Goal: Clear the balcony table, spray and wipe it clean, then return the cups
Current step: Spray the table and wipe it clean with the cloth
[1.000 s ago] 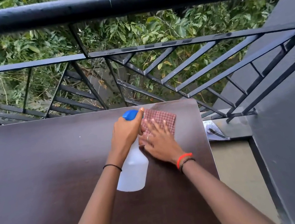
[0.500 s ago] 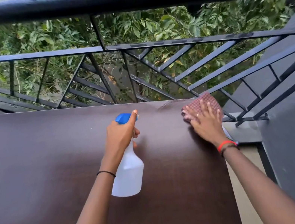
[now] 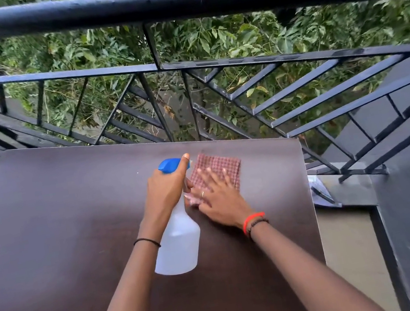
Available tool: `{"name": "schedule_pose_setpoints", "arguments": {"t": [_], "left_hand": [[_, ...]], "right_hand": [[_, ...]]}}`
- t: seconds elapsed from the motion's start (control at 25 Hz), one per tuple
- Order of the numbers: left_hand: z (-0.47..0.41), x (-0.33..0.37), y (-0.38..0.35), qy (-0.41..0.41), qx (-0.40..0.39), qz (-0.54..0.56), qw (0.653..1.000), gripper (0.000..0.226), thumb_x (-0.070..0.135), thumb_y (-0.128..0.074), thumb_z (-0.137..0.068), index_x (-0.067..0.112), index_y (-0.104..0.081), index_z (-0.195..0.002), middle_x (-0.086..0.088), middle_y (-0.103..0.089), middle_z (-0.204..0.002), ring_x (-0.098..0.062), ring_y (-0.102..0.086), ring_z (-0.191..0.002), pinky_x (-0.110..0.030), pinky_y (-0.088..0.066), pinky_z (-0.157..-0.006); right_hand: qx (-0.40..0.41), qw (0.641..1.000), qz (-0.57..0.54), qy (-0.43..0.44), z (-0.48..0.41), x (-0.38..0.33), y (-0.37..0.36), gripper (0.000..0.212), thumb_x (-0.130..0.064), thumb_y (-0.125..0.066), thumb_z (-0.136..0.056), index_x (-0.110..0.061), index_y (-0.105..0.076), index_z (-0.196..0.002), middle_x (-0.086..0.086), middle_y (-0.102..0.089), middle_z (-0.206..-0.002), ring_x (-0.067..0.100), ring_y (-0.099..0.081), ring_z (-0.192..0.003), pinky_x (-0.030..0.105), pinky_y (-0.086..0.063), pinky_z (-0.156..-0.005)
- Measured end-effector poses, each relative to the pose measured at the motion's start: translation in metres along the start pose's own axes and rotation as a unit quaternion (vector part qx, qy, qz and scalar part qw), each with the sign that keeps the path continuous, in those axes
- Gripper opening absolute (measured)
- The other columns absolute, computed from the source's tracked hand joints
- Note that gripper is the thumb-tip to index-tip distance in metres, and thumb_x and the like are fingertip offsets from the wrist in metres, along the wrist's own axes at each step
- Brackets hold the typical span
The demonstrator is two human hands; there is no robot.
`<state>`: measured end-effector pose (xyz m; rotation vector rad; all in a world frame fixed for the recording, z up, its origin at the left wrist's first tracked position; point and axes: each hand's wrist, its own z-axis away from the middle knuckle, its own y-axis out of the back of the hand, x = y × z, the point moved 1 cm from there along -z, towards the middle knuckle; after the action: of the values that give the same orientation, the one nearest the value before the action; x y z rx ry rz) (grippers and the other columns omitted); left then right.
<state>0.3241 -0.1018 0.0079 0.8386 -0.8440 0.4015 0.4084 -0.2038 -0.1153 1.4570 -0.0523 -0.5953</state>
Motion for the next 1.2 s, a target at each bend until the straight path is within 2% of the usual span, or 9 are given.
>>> {"name": "schedule_pose_setpoints", "arguments": {"t": [0.12,0.24,0.36,0.52,0.64,0.76,0.92,1.08,1.2], "left_hand": [[0.006,0.003,0.006,0.002,-0.009,0.017,1.0,0.044,0.054,-0.054,-0.093,0.017,-0.069,-0.075,-0.004,-0.07,-0.065,-0.017,-0.057,-0.043,-0.028,-0.055,-0.06],[0.011,0.0,0.018,0.02,-0.013,0.035,0.999,0.036,0.054,-0.054,-0.092,0.022,-0.07,-0.086,-0.006,-0.069,-0.068,-0.015,-0.054,-0.033,-0.019,-0.046,-0.043],[0.016,-0.009,0.035,0.033,-0.004,0.048,0.998,0.034,0.055,-0.055,-0.092,0.025,-0.072,-0.09,-0.005,-0.068,-0.067,-0.017,-0.053,-0.033,-0.024,-0.046,-0.05],[0.026,-0.027,0.051,0.043,0.01,0.055,0.997,0.03,0.056,-0.055,-0.091,0.031,-0.072,-0.086,-0.001,-0.068,-0.063,-0.019,-0.053,-0.035,-0.029,-0.049,-0.058],[0.035,-0.045,0.063,0.043,0.022,0.052,0.997,0.029,0.055,-0.055,-0.091,0.034,-0.071,-0.079,0.0,-0.068,-0.061,-0.018,-0.054,-0.033,-0.033,-0.051,-0.063],[0.046,-0.068,0.079,0.065,0.028,0.043,0.997,0.043,0.058,-0.055,-0.089,0.019,-0.072,-0.08,-0.004,-0.071,-0.065,-0.02,-0.057,-0.038,-0.033,-0.051,-0.066],[0.058,-0.085,0.1,0.06,0.049,0.014,0.997,0.05,0.06,-0.056,-0.088,0.013,-0.071,-0.079,-0.009,-0.071,-0.071,-0.019,-0.059,-0.062,-0.035,-0.049,-0.074],[0.076,-0.087,0.125,0.057,0.027,0.053,0.997,0.033,0.06,-0.057,-0.087,0.03,-0.071,-0.082,-0.003,-0.073,-0.07,-0.025,-0.059,-0.042,-0.034,-0.054,-0.066],[0.092,-0.092,0.138,0.053,0.028,0.067,0.996,0.029,0.06,-0.056,-0.088,0.035,-0.07,-0.083,-0.001,-0.071,-0.067,-0.023,-0.057,-0.039,-0.035,-0.053,-0.065]], "right_hand": [[-0.03,0.999,0.007,0.037,0.059,0.001,-0.009,0.056,-0.042,-0.031,-0.089,-0.046,-0.024,-0.144,-0.002,0.001,-0.16,0.021,0.007,-0.147,0.047,0.015,-0.116],[-0.047,0.999,0.028,0.001,0.109,0.051,0.004,0.062,-0.047,-0.019,-0.081,-0.056,-0.009,-0.142,-0.009,0.011,-0.157,0.017,0.012,-0.147,0.046,0.014,-0.116],[-0.046,0.993,0.041,-0.1,0.105,0.104,0.029,0.064,-0.052,-0.013,-0.077,-0.053,0.0,-0.14,-0.006,0.012,-0.158,0.02,0.009,-0.147,0.045,0.012,-0.116],[-0.036,0.985,0.031,-0.163,0.009,0.098,0.04,0.053,-0.045,-0.029,-0.096,-0.048,-0.01,-0.146,0.003,0.009,-0.16,0.027,0.009,-0.147,0.053,0.009,-0.115],[-0.055,0.992,0.017,-0.111,-0.054,0.037,0.025,0.052,-0.048,-0.029,-0.097,-0.047,-0.013,-0.146,0.005,0.008,-0.16,0.031,0.009,-0.146,0.056,0.011,-0.113],[-0.058,0.997,0.038,-0.019,-0.056,-0.05,-0.009,0.052,-0.048,-0.029,-0.096,-0.044,-0.018,-0.146,0.006,0.003,-0.16,0.03,0.005,-0.147,0.058,0.01,-0.114],[-0.056,0.995,0.014,0.083,0.032,-0.132,-0.055,0.055,-0.045,-0.029,-0.088,-0.04,-0.033,-0.143,0.007,-0.006,-0.16,0.03,-0.001,-0.147,0.058,0.009,-0.114],[-0.055,0.992,0.014,0.115,0.161,-0.155,-0.084,0.068,-0.039,-0.042,-0.081,-0.048,-0.022,-0.145,0.004,-0.007,-0.16,0.026,0.001,-0.147,0.053,0.004,-0.112],[-0.035,0.997,0.048,0.044,0.243,-0.13,-0.08,0.08,-0.042,-0.049,-0.072,-0.05,-0.018,-0.145,0.001,-0.015,-0.159,0.023,-0.007,-0.146,0.052,-0.009,-0.11]]}}
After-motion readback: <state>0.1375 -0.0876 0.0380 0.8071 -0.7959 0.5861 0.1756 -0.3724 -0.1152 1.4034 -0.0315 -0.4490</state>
